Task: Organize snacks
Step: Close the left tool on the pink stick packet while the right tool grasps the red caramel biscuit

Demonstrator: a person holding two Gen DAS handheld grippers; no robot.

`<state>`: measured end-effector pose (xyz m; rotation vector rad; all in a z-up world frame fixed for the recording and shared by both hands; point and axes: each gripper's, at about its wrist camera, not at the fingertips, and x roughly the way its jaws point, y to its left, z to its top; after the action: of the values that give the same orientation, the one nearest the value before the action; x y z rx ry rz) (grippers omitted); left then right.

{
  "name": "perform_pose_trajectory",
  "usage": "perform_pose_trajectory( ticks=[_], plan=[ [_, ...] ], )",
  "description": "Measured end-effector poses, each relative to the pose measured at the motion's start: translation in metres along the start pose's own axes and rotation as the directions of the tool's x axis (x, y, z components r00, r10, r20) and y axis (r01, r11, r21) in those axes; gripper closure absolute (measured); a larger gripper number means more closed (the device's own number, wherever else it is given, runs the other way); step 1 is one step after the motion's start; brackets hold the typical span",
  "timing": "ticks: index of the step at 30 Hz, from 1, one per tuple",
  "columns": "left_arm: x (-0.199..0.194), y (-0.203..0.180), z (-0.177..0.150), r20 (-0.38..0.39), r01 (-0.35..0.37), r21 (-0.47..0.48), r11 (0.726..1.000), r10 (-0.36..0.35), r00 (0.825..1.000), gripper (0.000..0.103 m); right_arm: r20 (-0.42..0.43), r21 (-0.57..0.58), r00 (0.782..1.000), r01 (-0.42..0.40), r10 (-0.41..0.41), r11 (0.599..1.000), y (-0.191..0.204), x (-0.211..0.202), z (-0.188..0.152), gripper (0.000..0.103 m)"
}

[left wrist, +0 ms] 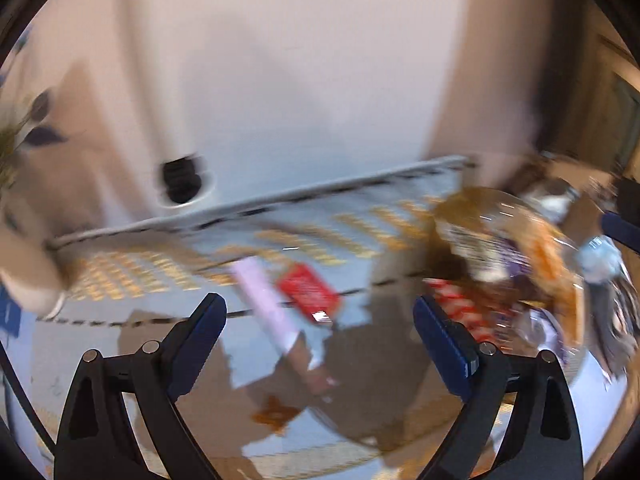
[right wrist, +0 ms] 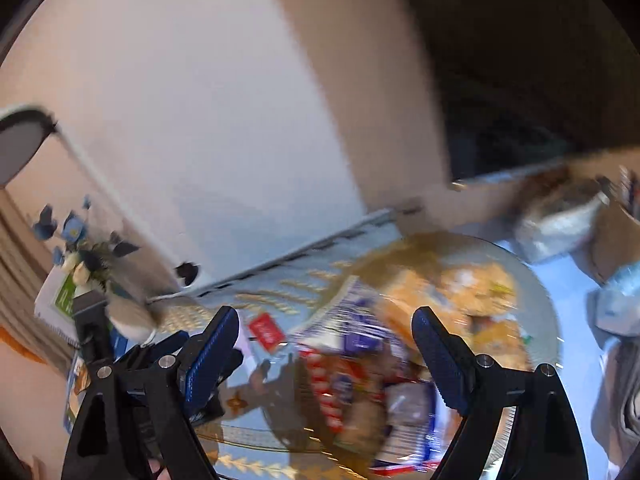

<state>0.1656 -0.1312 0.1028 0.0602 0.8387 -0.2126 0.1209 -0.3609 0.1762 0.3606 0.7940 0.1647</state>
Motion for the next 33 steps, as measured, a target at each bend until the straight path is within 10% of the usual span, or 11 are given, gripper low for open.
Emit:
perform_pose_trajectory(
  ticks=[11,18,26,33],
  plan=[
    [0.077,0.042,-0.040,-0.111,-0.031,-0.134,0.990,0.016,0.994,0.009,-0.151,-0.039,0.988,-0.049,0.043,0.998,0.067,0.088,-0.015,0.016],
    [0.085,0.024,-0.054,-0.034,-0.134,0.013,0.991,0.134,0.990,0.008,-0.190,-0.029,0.982,-0.007,0.001,1.000,0.064,0.116,-0.029,0.016],
    [0.058,0.062,-0.072,0.022,-0.040,-0.010,0.999,0.040,0.999,0.085,-0.214,0.026,0.976,-0.043,0.047,0.999,0.064,0.136,-0.036,0.016],
    [0.038,0.107,-0.091,0.031,-0.022,-0.076,0.997,0.024,0.999,0.090,-0.245,0.004,0.965,-0.091,0.089,0.996,0.095,0.170,-0.061,0.016]
  ],
)
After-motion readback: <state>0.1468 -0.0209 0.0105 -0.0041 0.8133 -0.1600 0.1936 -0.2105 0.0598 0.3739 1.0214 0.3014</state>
